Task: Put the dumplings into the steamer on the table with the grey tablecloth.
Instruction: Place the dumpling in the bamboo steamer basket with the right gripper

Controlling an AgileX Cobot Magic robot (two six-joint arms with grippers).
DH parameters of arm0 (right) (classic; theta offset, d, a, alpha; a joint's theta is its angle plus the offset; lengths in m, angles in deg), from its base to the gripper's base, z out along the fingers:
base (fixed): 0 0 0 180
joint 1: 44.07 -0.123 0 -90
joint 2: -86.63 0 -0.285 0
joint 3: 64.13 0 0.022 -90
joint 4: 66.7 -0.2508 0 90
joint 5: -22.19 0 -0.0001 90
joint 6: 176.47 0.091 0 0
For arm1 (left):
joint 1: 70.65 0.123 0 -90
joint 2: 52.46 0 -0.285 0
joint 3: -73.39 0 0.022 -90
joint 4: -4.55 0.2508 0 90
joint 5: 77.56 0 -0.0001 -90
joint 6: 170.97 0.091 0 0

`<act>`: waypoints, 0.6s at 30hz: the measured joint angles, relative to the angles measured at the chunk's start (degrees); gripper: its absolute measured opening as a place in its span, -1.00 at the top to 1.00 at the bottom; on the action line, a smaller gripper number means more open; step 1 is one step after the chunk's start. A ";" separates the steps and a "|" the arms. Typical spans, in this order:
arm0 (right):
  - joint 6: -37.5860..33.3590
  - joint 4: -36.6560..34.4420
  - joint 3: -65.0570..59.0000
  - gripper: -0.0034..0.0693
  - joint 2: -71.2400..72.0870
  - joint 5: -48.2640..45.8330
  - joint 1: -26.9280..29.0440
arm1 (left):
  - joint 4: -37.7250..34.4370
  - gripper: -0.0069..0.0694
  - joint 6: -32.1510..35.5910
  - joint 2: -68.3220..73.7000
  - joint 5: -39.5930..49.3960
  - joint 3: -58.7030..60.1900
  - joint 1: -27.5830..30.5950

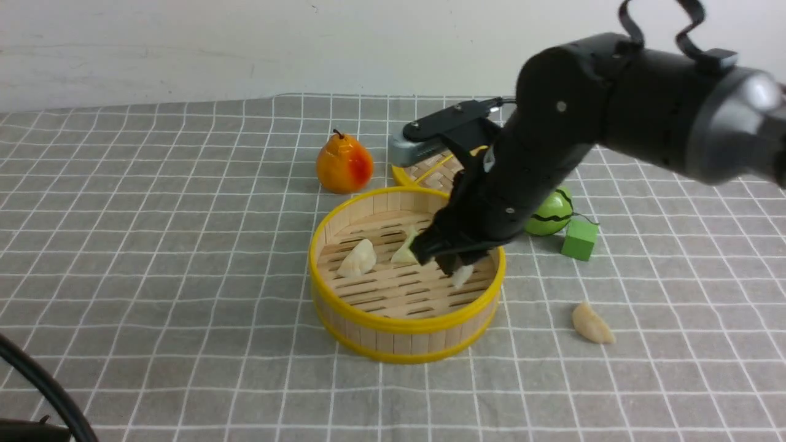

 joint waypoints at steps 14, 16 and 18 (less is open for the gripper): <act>1.34 -0.49 9.32 0.31 -16.06 5.64 -1.98 | 0.00 0.72 0.00 0.00 0.28 0.06 0.00; 1.39 -0.49 9.45 0.18 -16.67 5.85 -1.98 | 0.00 0.72 0.00 0.00 0.52 0.06 0.00; 1.39 -0.43 9.50 0.04 -16.79 5.79 -1.98 | 0.00 0.72 0.00 0.00 0.69 0.06 0.00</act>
